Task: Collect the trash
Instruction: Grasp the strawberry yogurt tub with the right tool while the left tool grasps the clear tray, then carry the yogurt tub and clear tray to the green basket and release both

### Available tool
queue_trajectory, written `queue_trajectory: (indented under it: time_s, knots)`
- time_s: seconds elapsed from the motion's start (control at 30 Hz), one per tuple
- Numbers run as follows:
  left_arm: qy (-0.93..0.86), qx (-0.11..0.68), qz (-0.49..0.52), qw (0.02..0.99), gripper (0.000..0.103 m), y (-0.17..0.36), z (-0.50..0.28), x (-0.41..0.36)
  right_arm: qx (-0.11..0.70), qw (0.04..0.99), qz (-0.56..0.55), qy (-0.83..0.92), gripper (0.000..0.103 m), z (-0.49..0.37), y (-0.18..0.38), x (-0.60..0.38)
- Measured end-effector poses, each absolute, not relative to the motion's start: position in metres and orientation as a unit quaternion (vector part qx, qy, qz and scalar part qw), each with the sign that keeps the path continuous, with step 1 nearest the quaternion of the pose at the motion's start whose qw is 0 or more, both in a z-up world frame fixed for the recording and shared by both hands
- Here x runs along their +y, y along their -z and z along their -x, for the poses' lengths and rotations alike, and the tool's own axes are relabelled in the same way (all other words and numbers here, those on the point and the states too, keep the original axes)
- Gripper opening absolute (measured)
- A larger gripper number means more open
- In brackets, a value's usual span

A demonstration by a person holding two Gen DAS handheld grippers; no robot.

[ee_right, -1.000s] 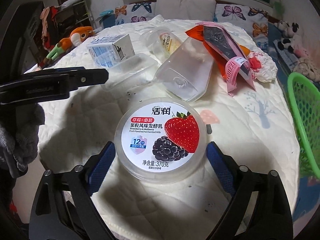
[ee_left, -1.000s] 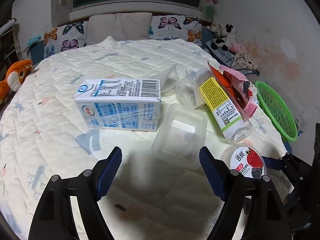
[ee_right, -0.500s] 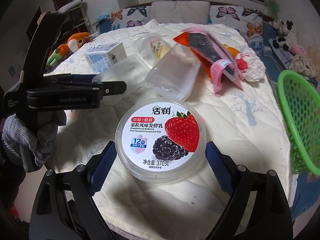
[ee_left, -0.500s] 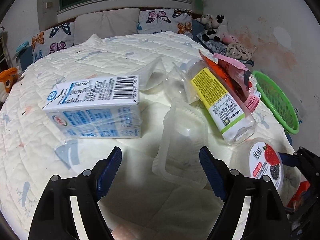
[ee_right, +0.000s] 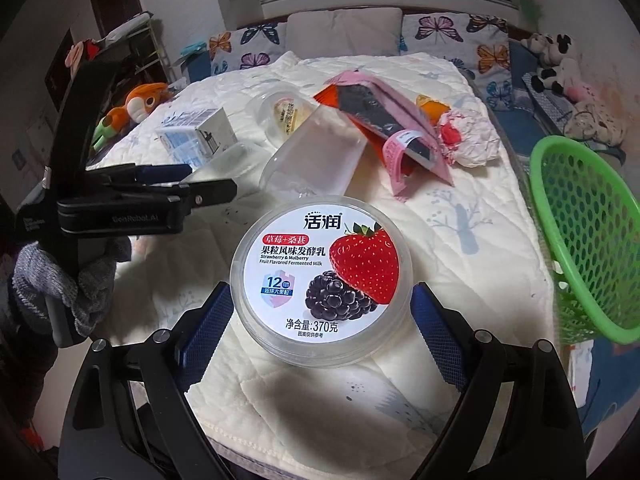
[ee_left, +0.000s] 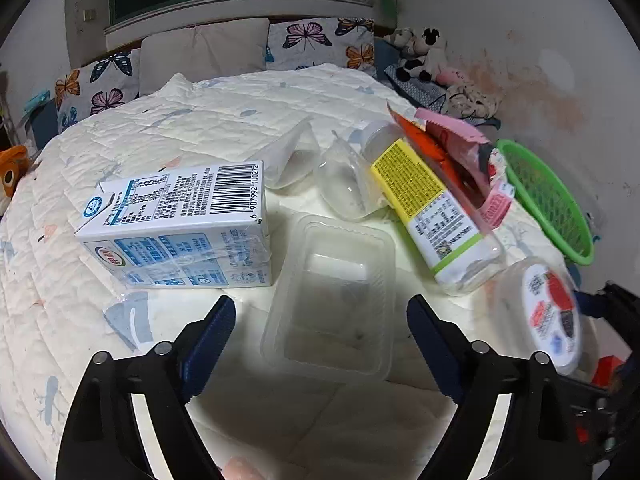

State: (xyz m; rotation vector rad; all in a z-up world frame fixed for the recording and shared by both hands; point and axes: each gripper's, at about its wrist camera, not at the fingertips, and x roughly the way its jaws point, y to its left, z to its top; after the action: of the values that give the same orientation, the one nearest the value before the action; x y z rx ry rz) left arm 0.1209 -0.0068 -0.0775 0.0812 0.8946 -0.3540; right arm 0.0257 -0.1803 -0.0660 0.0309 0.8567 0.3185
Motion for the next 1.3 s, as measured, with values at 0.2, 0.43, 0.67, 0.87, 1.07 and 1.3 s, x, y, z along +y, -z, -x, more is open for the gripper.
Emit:
queue_trajectory:
  time_s: [0.2,0.43,0.67,0.87,1.07,1.3]
  knots:
    - [0.169,0.429,-0.043,0.886,0.083,0.080,-0.124,-0.010,0.406,0.902,-0.021,-0.143,0.089,-0.023,0.057,-0.194]
    - [0.174,0.426,-0.042,0.887,0.059,0.081,-0.121,-0.011,0.397,0.909,-0.040,-0.124,0.089,-0.019,0.047,-0.218]
    - [0.183,0.410,-0.040,0.893,0.057,0.065,-0.101,-0.011,0.383,0.917,-0.061,-0.097,0.089,-0.018,0.037,-0.251]
    - [0.199,0.386,-0.040,0.900,0.057,0.037,-0.075,-0.009,0.372,0.924,-0.079,-0.046,0.089,-0.022,0.031,-0.295]
    - [0.226,0.357,-0.033,0.906,0.057,0.003,-0.067,-0.020,0.376,0.921,-0.103,0.010,0.089,-0.036,0.039,-0.346]
    - [0.271,0.340,-0.047,0.899,0.057,-0.015,-0.078,-0.066,0.399,0.906,-0.126,0.058,0.089,-0.051,0.061,-0.396]
